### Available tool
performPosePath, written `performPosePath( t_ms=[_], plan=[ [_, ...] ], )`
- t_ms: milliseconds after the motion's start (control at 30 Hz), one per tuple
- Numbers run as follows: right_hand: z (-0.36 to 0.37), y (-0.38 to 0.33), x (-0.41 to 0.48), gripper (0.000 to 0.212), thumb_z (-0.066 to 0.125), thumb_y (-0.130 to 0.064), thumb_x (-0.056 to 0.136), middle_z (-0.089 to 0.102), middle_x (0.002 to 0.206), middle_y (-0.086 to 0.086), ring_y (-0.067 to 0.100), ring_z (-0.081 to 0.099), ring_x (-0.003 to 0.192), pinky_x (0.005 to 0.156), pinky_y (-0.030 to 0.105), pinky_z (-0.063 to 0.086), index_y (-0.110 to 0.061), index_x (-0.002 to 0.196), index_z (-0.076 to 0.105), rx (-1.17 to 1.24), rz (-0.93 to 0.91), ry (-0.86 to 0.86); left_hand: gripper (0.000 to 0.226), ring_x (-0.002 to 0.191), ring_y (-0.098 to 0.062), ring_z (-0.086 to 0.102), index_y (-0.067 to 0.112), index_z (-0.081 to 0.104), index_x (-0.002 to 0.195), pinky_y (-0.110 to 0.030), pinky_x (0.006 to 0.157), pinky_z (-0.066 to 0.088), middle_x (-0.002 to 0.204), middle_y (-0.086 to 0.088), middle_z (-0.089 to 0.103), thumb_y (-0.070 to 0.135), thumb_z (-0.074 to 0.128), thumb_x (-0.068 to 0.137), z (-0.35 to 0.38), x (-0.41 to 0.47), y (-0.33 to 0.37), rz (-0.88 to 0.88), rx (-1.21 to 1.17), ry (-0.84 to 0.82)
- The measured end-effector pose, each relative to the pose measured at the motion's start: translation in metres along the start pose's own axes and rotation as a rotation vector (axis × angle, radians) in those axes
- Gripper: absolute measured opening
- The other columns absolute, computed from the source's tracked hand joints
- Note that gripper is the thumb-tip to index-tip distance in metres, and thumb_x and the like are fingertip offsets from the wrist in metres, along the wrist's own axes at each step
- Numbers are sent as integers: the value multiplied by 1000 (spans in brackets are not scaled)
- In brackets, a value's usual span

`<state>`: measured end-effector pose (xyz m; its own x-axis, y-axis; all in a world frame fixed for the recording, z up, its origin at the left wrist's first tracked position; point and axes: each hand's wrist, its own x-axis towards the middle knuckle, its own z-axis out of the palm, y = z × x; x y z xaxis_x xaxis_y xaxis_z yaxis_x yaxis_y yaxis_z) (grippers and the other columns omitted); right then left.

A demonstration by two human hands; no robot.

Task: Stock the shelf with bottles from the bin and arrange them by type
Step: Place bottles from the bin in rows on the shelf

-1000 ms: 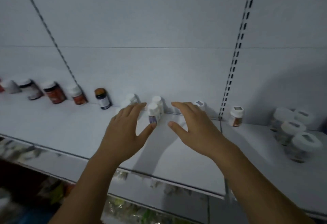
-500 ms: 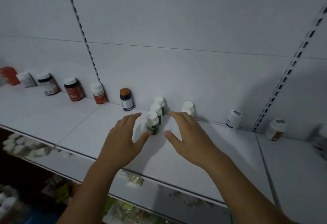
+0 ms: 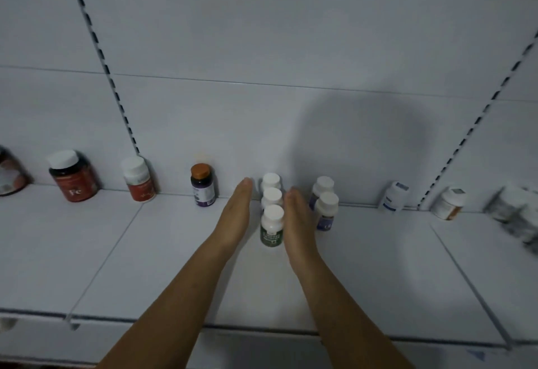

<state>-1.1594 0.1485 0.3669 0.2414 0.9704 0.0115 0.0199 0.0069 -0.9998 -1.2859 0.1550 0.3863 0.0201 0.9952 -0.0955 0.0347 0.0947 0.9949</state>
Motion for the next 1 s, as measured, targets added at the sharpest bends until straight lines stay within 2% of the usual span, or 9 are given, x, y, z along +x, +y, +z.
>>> performPosePath(
  t_ms=[100,233,300,333,433,667,833,900,1000],
  plan=[
    [8,-3,11,29,43,-47,105,67,91,-6,16,63,92,92,39,49,-27,93,61,62,103,63,35,102,18,61,34,54,124,-4,86,45,121,18,65,47,23,114,14,8,4,-36,-154,-83],
    [13,-3,17,40,41,-39,111,76,95,-10,5,72,92,90,25,56,-13,108,72,166,154,72,67,125,-17,68,22,67,136,-41,119,44,134,-6,72,68,28,106,18,24,-17,-79,-270,-143],
    [17,1,19,40,39,-40,111,78,95,-12,-3,73,87,80,14,55,-19,107,73,191,172,48,68,127,-21,67,26,69,135,-47,120,42,133,-5,73,73,31,103,17,26,-24,-93,-295,-133],
    [20,2,19,42,40,-44,110,79,101,-7,0,74,94,87,18,56,-19,110,73,192,177,25,69,128,-22,66,27,70,134,-48,120,42,134,-5,73,74,32,101,18,25,-25,-88,-297,-124],
    [25,5,16,49,40,-53,107,77,117,1,16,72,112,104,39,53,-20,121,73,177,190,9,76,129,-24,66,28,70,135,-49,121,41,134,-6,72,82,38,92,20,26,-29,-85,-314,-142],
    [25,6,16,48,34,-48,111,77,118,-5,6,72,107,91,26,51,-20,125,71,121,180,12,71,126,-20,67,32,69,134,-48,120,42,130,-2,74,80,33,96,23,28,-30,-82,-277,-94],
    [22,1,10,63,40,-66,98,77,115,-1,15,71,112,104,39,52,-15,121,70,89,168,30,73,128,-20,66,30,68,136,-48,121,41,133,-3,73,83,39,95,17,27,-31,-86,-238,-78],
    [16,-10,3,61,42,-64,99,74,121,2,20,68,118,100,34,52,-15,126,66,55,142,13,84,142,-14,53,33,58,149,-44,127,31,152,4,59,90,44,88,9,16,-19,-52,-136,-65],
    [1,-28,-9,51,43,-46,109,47,155,-6,3,44,136,101,14,33,-24,156,41,-135,-32,-38,70,152,2,24,33,28,165,-23,125,16,168,19,27,67,35,104,-9,-13,15,202,201,14]
  ],
)
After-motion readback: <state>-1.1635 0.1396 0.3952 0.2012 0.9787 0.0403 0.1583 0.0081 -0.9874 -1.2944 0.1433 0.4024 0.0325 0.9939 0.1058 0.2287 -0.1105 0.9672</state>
